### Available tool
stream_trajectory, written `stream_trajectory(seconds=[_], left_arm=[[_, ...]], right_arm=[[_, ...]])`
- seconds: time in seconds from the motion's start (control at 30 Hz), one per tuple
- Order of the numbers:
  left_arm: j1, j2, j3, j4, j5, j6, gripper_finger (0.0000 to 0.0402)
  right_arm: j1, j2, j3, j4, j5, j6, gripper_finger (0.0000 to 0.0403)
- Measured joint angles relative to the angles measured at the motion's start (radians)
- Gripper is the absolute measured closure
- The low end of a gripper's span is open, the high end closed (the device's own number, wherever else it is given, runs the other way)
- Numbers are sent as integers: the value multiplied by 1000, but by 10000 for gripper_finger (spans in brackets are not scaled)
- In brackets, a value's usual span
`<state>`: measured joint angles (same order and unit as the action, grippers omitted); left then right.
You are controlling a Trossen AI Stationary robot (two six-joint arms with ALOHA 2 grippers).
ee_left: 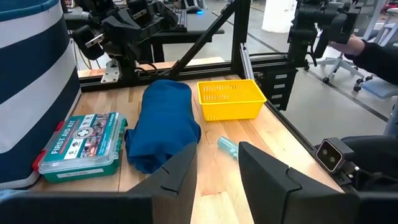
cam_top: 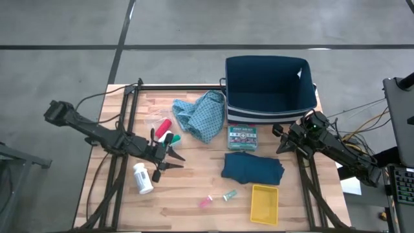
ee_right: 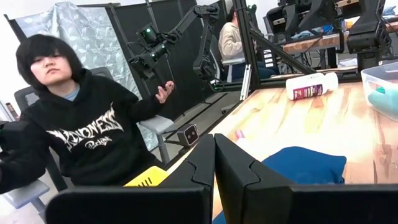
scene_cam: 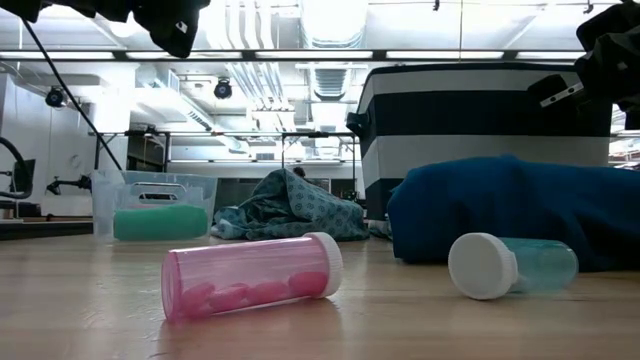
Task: Pick & place medical supplies in basket/bin
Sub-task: Put the blue pill bottle into the yellow bin
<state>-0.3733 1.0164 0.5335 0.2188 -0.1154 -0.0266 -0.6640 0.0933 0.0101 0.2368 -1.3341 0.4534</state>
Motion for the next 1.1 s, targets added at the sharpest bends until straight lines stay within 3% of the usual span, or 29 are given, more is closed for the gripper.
stream_trajectory(seconds=[0.23,0.4,0.57,0.87,1.1], left_arm=[[0,0,0,0,0,0,281],[0,0,0,0,0,-1,281],[0,0,0,-2,0,-3,281],[0,0,0,-3,0,-3,281],[0,0,0,-3,0,-3,281]], right_arm=[[0,0,0,1,0,-11,394],[0,0,0,11,35,-143,394],[0,0,7,43,133,-22,394],[1,0,168,29,129,26,394],[1,0,284,25,47,41,394]])
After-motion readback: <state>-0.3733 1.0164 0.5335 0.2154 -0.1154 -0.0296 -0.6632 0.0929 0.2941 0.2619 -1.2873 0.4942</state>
